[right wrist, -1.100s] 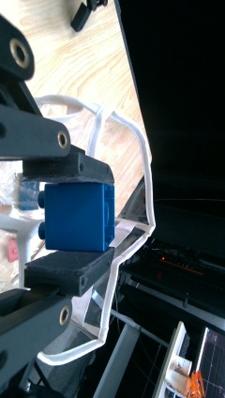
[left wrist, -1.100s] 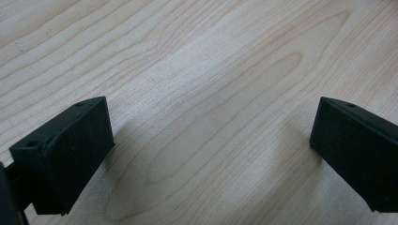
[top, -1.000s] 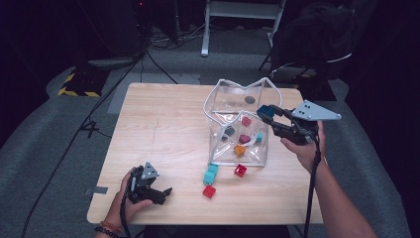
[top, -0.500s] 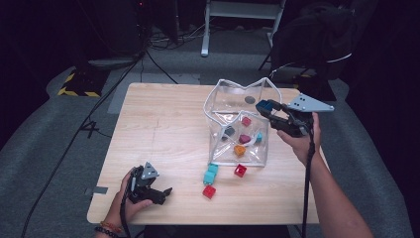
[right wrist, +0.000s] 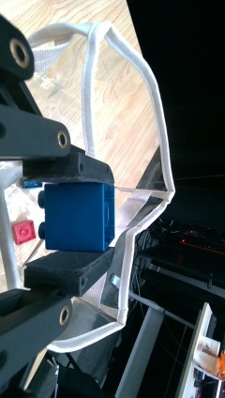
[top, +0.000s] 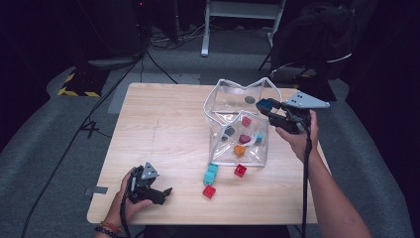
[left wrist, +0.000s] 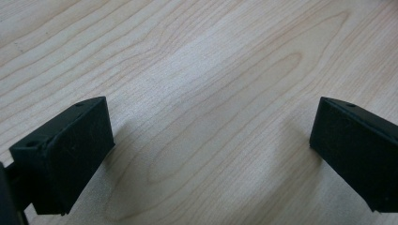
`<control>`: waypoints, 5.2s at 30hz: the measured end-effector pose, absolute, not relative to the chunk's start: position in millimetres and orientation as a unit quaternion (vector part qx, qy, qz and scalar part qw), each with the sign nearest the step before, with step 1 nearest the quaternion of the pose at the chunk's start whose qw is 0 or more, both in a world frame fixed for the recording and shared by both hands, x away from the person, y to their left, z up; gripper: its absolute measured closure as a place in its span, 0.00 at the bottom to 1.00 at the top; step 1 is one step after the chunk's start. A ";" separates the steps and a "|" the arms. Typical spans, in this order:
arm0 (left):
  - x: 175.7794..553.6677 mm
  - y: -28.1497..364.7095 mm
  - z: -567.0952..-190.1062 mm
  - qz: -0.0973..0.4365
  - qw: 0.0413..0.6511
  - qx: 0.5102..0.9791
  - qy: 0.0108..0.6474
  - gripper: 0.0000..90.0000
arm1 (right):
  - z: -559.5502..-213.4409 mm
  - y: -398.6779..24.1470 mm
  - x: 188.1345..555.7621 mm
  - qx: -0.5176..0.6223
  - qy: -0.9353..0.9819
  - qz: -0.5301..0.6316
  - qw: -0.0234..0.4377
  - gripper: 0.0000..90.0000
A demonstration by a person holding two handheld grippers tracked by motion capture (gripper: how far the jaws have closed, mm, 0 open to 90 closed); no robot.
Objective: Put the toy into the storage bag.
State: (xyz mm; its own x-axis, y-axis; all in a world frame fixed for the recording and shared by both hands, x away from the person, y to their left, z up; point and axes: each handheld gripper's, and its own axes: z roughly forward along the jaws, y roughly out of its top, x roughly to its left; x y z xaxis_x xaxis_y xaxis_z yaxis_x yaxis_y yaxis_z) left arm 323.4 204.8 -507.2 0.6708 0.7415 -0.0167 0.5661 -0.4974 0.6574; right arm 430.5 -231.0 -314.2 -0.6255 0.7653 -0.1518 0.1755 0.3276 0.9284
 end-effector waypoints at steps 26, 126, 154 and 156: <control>323.4 204.8 -507.2 0.135 0.324 0.855 0.382 0.00 | -302.8 -232.3 400.1 0.287 0.758 0.498 0.307 0.62; 323.4 204.9 -507.1 0.136 0.323 0.855 0.382 0.00 | -408.4 -259.6 354.9 0.271 0.805 0.482 0.215 0.66; 323.3 204.8 -507.2 0.135 0.324 0.855 0.383 0.00 | -314.2 -255.0 373.1 0.254 0.772 0.512 0.278 0.66; 323.4 204.9 -507.1 0.136 0.323 0.855 0.382 0.00 | -310.0 -253.9 376.5 0.257 0.768 0.516 0.279 0.66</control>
